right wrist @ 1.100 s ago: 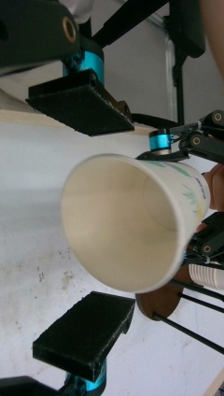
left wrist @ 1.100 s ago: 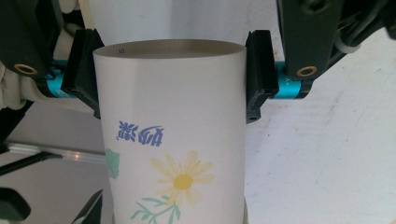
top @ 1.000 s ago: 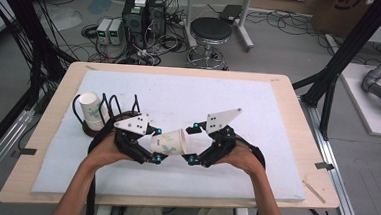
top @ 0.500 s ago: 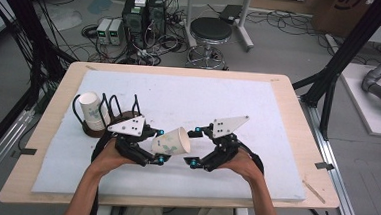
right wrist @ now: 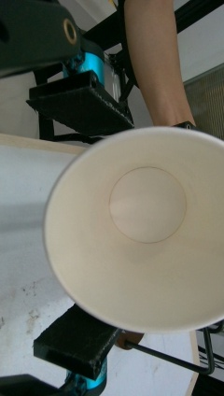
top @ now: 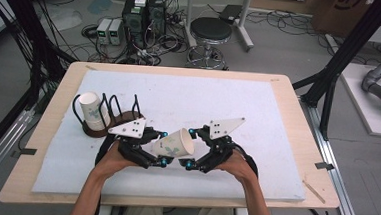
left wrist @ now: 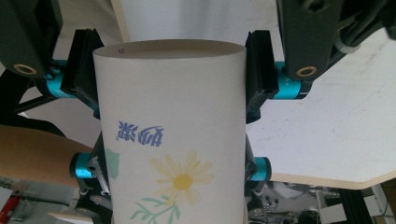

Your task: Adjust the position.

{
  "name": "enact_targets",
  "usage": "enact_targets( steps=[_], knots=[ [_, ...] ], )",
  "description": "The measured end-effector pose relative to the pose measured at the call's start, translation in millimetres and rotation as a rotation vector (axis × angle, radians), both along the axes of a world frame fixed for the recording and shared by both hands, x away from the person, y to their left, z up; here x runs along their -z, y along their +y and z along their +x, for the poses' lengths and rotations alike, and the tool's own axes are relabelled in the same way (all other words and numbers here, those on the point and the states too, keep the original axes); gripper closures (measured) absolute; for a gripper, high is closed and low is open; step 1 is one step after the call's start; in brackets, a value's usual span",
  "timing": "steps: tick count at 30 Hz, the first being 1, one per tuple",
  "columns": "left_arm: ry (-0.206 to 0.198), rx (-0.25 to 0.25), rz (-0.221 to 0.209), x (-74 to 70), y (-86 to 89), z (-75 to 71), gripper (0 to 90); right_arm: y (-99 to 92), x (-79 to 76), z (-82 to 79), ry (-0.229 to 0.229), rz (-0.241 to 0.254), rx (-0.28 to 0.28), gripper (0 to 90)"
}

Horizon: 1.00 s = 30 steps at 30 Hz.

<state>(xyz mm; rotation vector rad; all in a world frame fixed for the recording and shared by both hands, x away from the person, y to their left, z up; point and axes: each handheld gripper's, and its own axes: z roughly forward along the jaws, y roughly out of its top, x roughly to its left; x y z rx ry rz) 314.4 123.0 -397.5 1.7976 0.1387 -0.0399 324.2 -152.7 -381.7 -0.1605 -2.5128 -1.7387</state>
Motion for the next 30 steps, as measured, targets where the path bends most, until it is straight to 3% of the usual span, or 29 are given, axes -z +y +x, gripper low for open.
enact_targets(
  steps=[22, 24, 30],
  knots=[
    [0.002, 0.013, 0.007, 1.5, -6.9, -0.5, 35.3, 8.2, 1.9, 2.1, 0.027, 0.043, -0.022, 17.0],
    [0.002, 0.014, 0.007, 1.6, -7.3, -0.2, 35.5, 8.7, 2.0, 2.3, 0.021, 0.047, -0.023, 22.6],
    [-0.005, 0.018, 0.005, 1.1, -5.9, -0.3, 35.9, 8.0, 1.4, 2.4, 0.023, 0.061, -0.029, 24.7]
  ],
)
